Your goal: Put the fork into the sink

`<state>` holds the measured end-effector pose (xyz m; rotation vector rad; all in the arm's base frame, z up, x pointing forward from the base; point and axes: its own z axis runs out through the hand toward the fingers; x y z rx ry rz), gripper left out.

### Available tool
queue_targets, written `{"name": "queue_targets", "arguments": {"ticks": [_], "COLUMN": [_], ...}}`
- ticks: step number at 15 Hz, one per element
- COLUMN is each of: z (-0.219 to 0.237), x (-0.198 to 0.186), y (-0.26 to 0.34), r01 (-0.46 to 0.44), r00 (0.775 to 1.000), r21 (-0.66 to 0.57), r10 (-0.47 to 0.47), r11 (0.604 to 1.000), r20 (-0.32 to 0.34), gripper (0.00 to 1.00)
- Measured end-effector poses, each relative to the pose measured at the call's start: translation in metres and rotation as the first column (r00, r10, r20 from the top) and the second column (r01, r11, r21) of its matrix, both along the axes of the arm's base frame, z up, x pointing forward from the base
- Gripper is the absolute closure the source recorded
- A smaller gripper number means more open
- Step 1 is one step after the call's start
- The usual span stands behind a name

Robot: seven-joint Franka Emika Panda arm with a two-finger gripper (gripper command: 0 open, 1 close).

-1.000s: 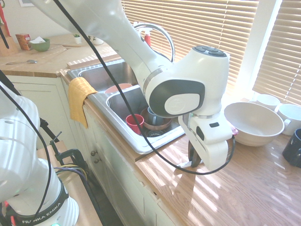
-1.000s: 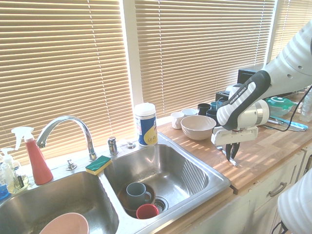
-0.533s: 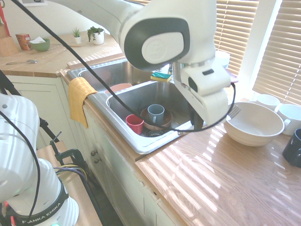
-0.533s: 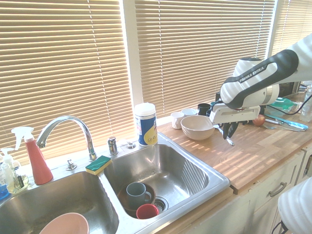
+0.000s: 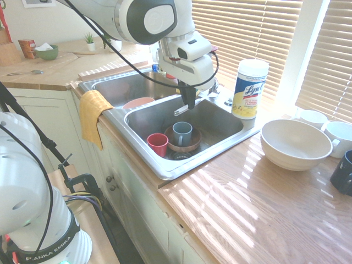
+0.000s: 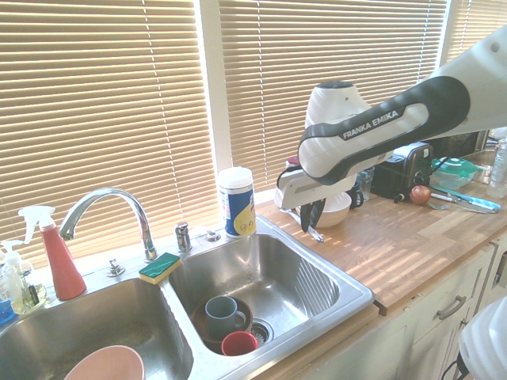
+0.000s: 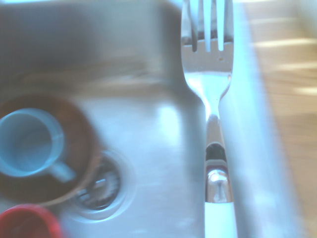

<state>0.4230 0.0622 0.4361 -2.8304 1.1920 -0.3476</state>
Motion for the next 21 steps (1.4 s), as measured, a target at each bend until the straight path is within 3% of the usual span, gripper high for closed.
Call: {"name": "queue_targets", "arguments": {"ticks": [7, 15, 19, 20, 21], "z": [-0.099, -0.211, -0.248, -0.256, -0.26], "x": [0.049, 0.099, 0.095, 0.092, 0.091], "y": [0.043, 0.06, 0.082, 0.084, 0.083], "r01": [-0.165, -0.143, -0.143, -0.137, -0.13], "r00": [0.984, 0.985, 0.981, 0.98, 0.98], "r21": [-0.011, -0.024, -0.036, -0.039, -0.043], "r10": [0.164, 0.141, 0.137, 0.13, 0.122], "r11": [0.986, 0.989, 0.989, 0.99, 0.991], "r20": [-0.065, -0.098, -0.136, -0.147, -0.155], "gripper": [1.0, 1.0, 1.0, 0.0, 0.0]}}
